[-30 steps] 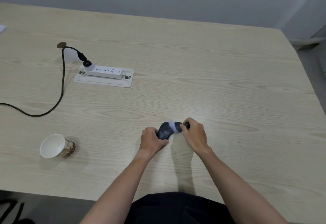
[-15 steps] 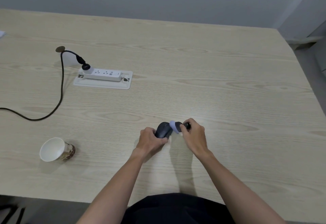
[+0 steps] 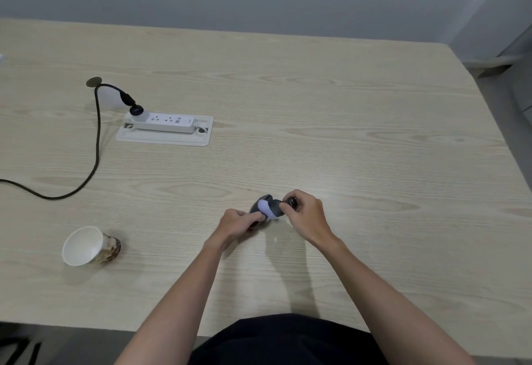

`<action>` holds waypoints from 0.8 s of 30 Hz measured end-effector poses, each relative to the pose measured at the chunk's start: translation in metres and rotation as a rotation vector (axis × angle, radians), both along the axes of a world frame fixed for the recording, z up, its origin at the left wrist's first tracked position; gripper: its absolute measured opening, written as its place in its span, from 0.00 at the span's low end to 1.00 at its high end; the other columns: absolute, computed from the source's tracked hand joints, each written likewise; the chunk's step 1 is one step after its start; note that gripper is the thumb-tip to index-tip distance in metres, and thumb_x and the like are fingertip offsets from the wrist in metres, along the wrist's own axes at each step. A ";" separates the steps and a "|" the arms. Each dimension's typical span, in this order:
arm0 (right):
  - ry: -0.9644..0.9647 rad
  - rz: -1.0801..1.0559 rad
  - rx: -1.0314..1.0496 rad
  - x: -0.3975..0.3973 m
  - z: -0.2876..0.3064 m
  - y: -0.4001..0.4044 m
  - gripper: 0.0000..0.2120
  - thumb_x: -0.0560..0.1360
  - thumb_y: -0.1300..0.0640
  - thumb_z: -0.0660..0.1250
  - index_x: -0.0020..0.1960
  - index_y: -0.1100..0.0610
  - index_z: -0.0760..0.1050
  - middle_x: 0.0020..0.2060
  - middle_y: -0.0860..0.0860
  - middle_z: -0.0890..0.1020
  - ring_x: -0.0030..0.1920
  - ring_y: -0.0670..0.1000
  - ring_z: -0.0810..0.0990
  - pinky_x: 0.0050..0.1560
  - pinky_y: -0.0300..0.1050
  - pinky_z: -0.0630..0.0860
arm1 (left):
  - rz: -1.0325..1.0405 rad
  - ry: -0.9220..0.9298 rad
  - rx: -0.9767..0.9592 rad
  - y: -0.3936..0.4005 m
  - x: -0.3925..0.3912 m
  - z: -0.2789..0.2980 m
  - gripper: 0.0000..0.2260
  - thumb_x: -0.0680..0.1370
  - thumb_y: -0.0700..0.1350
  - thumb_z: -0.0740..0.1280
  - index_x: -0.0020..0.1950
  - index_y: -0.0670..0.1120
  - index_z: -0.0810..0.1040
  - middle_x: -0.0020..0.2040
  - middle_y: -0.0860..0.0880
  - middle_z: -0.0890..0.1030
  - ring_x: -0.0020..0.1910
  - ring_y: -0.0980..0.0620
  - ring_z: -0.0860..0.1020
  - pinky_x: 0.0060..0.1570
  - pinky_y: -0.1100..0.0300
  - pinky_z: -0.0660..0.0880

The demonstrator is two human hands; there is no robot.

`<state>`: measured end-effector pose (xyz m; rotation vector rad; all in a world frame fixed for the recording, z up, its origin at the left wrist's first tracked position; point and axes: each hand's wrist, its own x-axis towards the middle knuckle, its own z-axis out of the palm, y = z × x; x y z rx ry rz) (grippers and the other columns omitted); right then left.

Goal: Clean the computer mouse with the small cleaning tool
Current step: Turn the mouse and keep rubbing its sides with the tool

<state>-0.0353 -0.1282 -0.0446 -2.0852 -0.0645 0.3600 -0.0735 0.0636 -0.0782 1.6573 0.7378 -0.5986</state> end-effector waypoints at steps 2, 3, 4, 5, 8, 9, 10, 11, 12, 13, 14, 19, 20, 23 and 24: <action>0.003 -0.051 -0.120 0.004 -0.004 -0.001 0.03 0.77 0.57 0.69 0.45 0.56 0.80 0.37 0.47 0.82 0.38 0.47 0.79 0.39 0.42 0.76 | 0.008 0.002 -0.018 0.000 0.000 0.001 0.19 0.62 0.54 0.77 0.28 0.49 0.67 0.30 0.49 0.72 0.30 0.52 0.73 0.38 0.56 0.70; 0.002 -0.105 -0.168 0.006 -0.005 -0.003 0.04 0.78 0.57 0.68 0.46 0.56 0.79 0.38 0.48 0.82 0.39 0.49 0.80 0.39 0.44 0.76 | 0.011 0.003 -0.029 0.000 0.000 0.002 0.19 0.62 0.53 0.76 0.28 0.48 0.67 0.30 0.49 0.73 0.29 0.52 0.73 0.37 0.57 0.71; -0.003 -0.152 -0.192 0.008 -0.004 -0.005 0.04 0.78 0.56 0.67 0.47 0.57 0.79 0.38 0.49 0.82 0.39 0.49 0.80 0.38 0.43 0.75 | 0.014 0.007 -0.037 0.000 -0.001 0.003 0.18 0.62 0.52 0.76 0.28 0.48 0.68 0.30 0.49 0.73 0.29 0.52 0.73 0.36 0.58 0.71; -0.014 -0.181 -0.179 0.009 -0.004 -0.006 0.05 0.78 0.56 0.67 0.47 0.56 0.79 0.38 0.48 0.82 0.38 0.48 0.79 0.37 0.42 0.74 | 0.018 0.010 -0.048 -0.001 -0.001 0.003 0.17 0.63 0.52 0.76 0.29 0.47 0.69 0.30 0.48 0.73 0.28 0.52 0.73 0.35 0.58 0.71; -0.045 -0.101 -0.035 0.009 0.002 -0.004 0.03 0.76 0.59 0.70 0.44 0.56 0.80 0.35 0.47 0.81 0.34 0.42 0.76 0.36 0.33 0.72 | 0.032 0.015 -0.099 0.001 -0.001 0.005 0.14 0.63 0.51 0.75 0.34 0.44 0.73 0.32 0.45 0.74 0.29 0.50 0.71 0.33 0.58 0.68; -0.044 -0.029 -0.015 0.007 0.004 -0.001 0.02 0.76 0.60 0.71 0.43 0.57 0.80 0.34 0.47 0.81 0.33 0.42 0.76 0.36 0.32 0.72 | 0.040 0.019 -0.119 0.002 0.000 0.006 0.14 0.64 0.51 0.75 0.36 0.43 0.74 0.33 0.45 0.74 0.29 0.50 0.71 0.32 0.58 0.67; -0.030 0.033 -0.019 0.005 0.005 0.002 0.02 0.75 0.60 0.71 0.43 0.57 0.80 0.34 0.47 0.81 0.32 0.42 0.75 0.36 0.33 0.72 | 0.056 0.023 -0.143 0.002 0.000 0.006 0.14 0.64 0.51 0.74 0.37 0.43 0.75 0.33 0.44 0.74 0.29 0.50 0.71 0.31 0.59 0.67; -0.015 0.062 -0.052 0.004 0.003 0.003 0.03 0.75 0.60 0.70 0.43 0.57 0.80 0.34 0.48 0.81 0.33 0.43 0.76 0.36 0.36 0.73 | 0.081 0.027 -0.167 0.003 0.000 0.006 0.13 0.65 0.50 0.74 0.38 0.43 0.76 0.34 0.45 0.75 0.29 0.50 0.71 0.31 0.59 0.68; -0.007 0.053 -0.110 0.004 0.001 0.004 0.03 0.76 0.59 0.70 0.44 0.56 0.79 0.35 0.48 0.81 0.34 0.44 0.77 0.36 0.41 0.75 | 0.108 0.033 -0.188 0.003 0.000 0.007 0.13 0.65 0.50 0.74 0.39 0.43 0.77 0.34 0.45 0.75 0.30 0.50 0.72 0.32 0.59 0.69; -0.007 0.015 -0.178 0.005 -0.001 0.004 0.03 0.77 0.57 0.69 0.45 0.56 0.79 0.36 0.49 0.81 0.36 0.47 0.78 0.38 0.45 0.76 | 0.132 0.040 -0.204 0.004 0.001 0.006 0.13 0.65 0.50 0.74 0.41 0.42 0.78 0.35 0.45 0.76 0.31 0.49 0.73 0.34 0.59 0.70; -0.009 -0.031 -0.238 0.005 -0.002 0.003 0.04 0.77 0.56 0.68 0.46 0.56 0.78 0.37 0.50 0.81 0.37 0.50 0.80 0.38 0.48 0.77 | 0.147 0.047 -0.216 0.004 0.001 0.006 0.14 0.65 0.50 0.74 0.42 0.42 0.78 0.36 0.45 0.76 0.33 0.49 0.74 0.37 0.57 0.71; -0.024 -0.126 -0.159 0.004 -0.003 -0.002 0.04 0.77 0.56 0.68 0.45 0.56 0.77 0.36 0.49 0.81 0.36 0.48 0.79 0.37 0.44 0.75 | 0.097 0.028 -0.104 -0.001 -0.002 0.007 0.15 0.63 0.52 0.75 0.36 0.44 0.74 0.32 0.46 0.74 0.31 0.49 0.72 0.35 0.55 0.69; -0.031 -0.121 -0.118 0.002 -0.002 -0.002 0.04 0.77 0.57 0.68 0.44 0.55 0.77 0.35 0.49 0.81 0.35 0.46 0.77 0.37 0.42 0.75 | 0.071 0.018 -0.038 -0.005 -0.003 0.007 0.16 0.62 0.53 0.75 0.34 0.45 0.72 0.31 0.48 0.74 0.31 0.50 0.72 0.35 0.56 0.68; -0.027 -0.017 -0.062 -0.003 -0.003 -0.003 0.03 0.75 0.59 0.70 0.43 0.56 0.78 0.35 0.50 0.81 0.33 0.43 0.76 0.35 0.34 0.73 | 0.046 -0.032 0.140 -0.015 -0.005 0.005 0.15 0.63 0.54 0.76 0.31 0.47 0.74 0.28 0.52 0.75 0.29 0.53 0.73 0.30 0.60 0.68; -0.022 0.002 -0.089 -0.004 -0.006 -0.003 0.03 0.76 0.59 0.70 0.43 0.56 0.78 0.35 0.49 0.81 0.33 0.43 0.76 0.35 0.35 0.73 | 0.044 -0.058 0.186 -0.018 -0.006 0.005 0.14 0.63 0.54 0.76 0.32 0.46 0.76 0.28 0.52 0.75 0.28 0.54 0.73 0.28 0.62 0.68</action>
